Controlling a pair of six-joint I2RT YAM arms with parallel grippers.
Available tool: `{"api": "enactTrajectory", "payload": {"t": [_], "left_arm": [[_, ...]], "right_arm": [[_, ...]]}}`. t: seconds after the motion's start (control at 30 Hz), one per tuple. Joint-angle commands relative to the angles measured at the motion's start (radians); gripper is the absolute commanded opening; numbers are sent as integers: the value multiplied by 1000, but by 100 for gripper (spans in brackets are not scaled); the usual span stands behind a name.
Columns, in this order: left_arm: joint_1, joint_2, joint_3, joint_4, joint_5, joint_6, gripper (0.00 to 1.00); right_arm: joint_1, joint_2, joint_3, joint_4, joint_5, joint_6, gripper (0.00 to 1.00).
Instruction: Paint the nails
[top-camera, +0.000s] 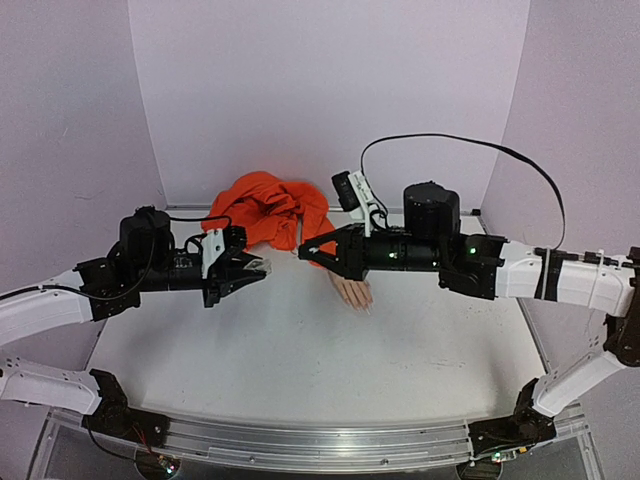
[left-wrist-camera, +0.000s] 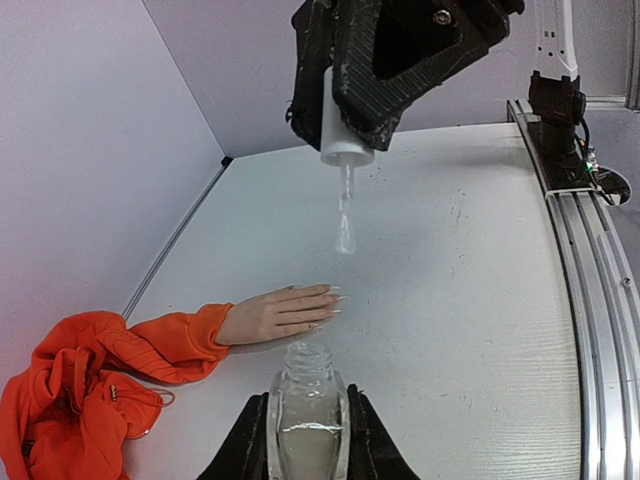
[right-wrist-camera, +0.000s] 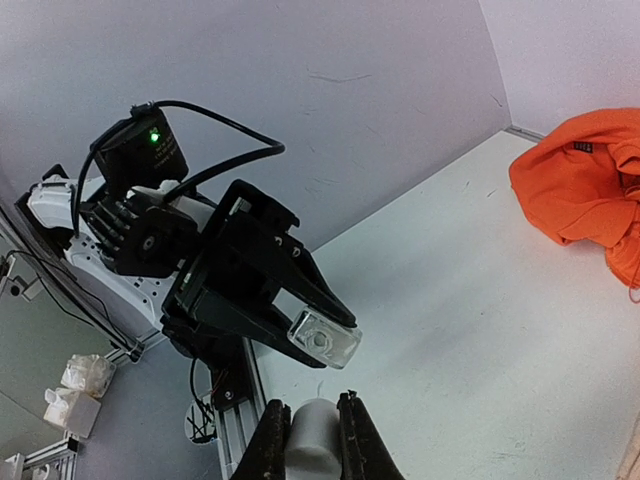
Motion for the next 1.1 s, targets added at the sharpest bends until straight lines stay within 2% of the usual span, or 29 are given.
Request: {"api": "enactTrajectory", "payload": {"t": [0.0, 0.3, 1.07], "left_arm": [[-7, 8, 14, 33, 22, 23, 0], [-12, 19, 15, 33, 12, 23, 0], [-29, 25, 16, 27, -3, 34, 0]], "right_arm": [[10, 44, 84, 11, -24, -24, 0], [32, 87, 132, -3, 16, -45, 0], [41, 94, 127, 5, 40, -53, 0]]}}
